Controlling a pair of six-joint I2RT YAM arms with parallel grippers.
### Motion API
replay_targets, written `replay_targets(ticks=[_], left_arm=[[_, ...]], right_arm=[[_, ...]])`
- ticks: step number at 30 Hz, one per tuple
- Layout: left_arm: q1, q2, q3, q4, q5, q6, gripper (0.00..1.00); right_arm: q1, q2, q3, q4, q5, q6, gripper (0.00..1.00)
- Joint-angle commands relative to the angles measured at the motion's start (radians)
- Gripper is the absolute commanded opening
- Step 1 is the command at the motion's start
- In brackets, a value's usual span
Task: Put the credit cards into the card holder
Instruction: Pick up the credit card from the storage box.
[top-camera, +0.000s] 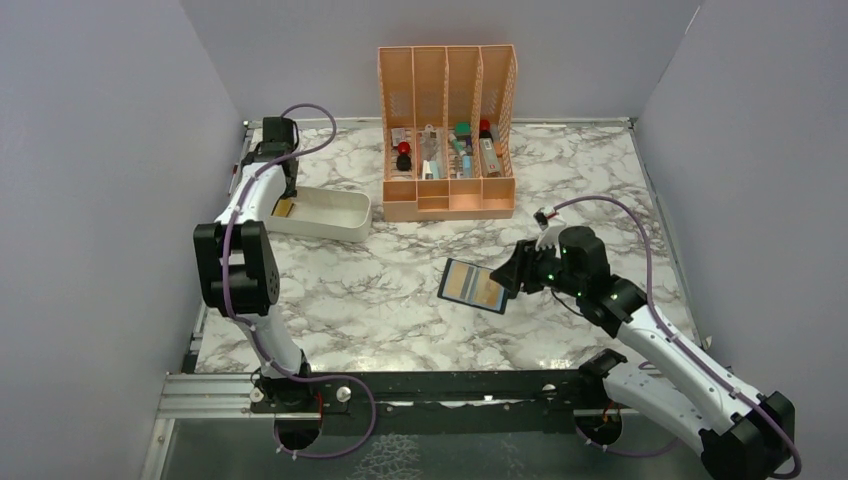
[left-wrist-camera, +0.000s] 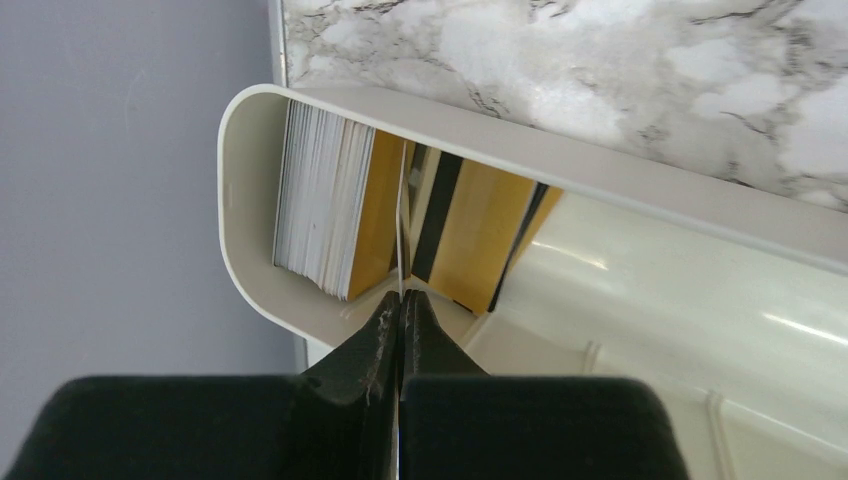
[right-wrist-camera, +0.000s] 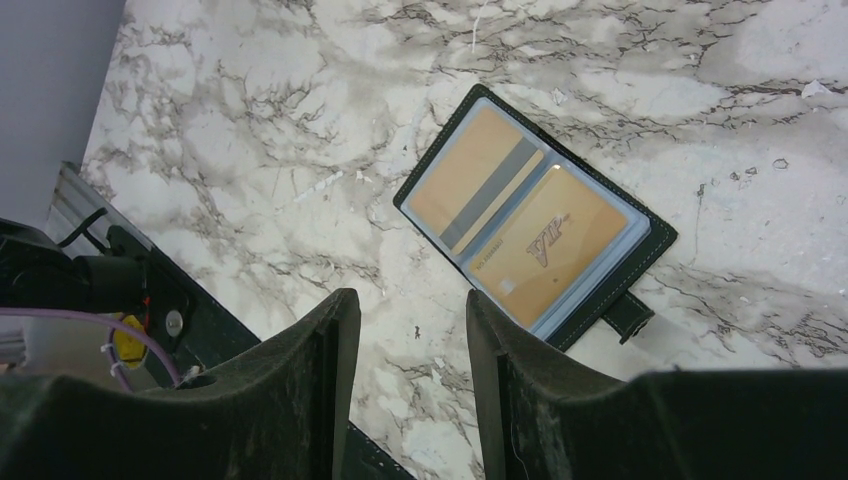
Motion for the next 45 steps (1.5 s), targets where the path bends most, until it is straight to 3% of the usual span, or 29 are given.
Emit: replay_targets(ticks=[1, 7, 15, 18, 23, 25, 32, 35, 41, 45], left_arm=[[-0.001, -0.114, -0.010, -0.057, 0.125, -0.094, 0.00], [-0.001, -0.275, -0.021, -0.054, 0.305, -0.206, 0.00], [-0.001, -0.487, -0.095, 0.080, 0.852, -0.395, 0.00], [-0.002, -0.562, -0.188, 0.252, 1.056, -0.544, 0.00], [-0.023, -0.640, -0.450, 0.796, 1.330, -1.002, 0.00], [-0.076, -0.661, -0.513, 0.886, 1.326, -1.087, 0.00], [-0.367, -0.610, -0.564, 0.960, 1.319, -1.144, 0.00], [-0.457, -0.588, -0.580, 0.995, 1.325, -1.163, 0.00], [-0.521, -0.558, -0.622, 1.010, 1.317, -1.161, 0.00], [-0.550, -0.533, -0.636, 1.028, 1.317, -1.159, 0.00]], right_arm=[[0.002, -0.034, 0.029, -0.030, -0.021, 0.013, 0.49], [0.002, -0.051, 0.025, -0.024, -0.072, 0.060, 0.49], [0.002, -0.064, 0.011, 0.079, -0.213, 0.201, 0.49], [0.002, -0.066, 0.015, 0.152, -0.231, 0.256, 0.49], [0.001, -0.008, 0.022, 0.312, -0.256, 0.348, 0.50], [0.002, 0.037, 0.044, 0.343, -0.275, 0.389, 0.50], [0.002, 0.194, 0.060, 0.637, -0.377, 0.536, 0.49], [0.002, 0.251, 0.091, 0.631, -0.375, 0.557, 0.48], [0.002, 0.253, 0.013, 0.784, -0.361, 0.625, 0.46], [0.002, 0.237, 0.009, 0.759, -0.341, 0.614, 0.44]])
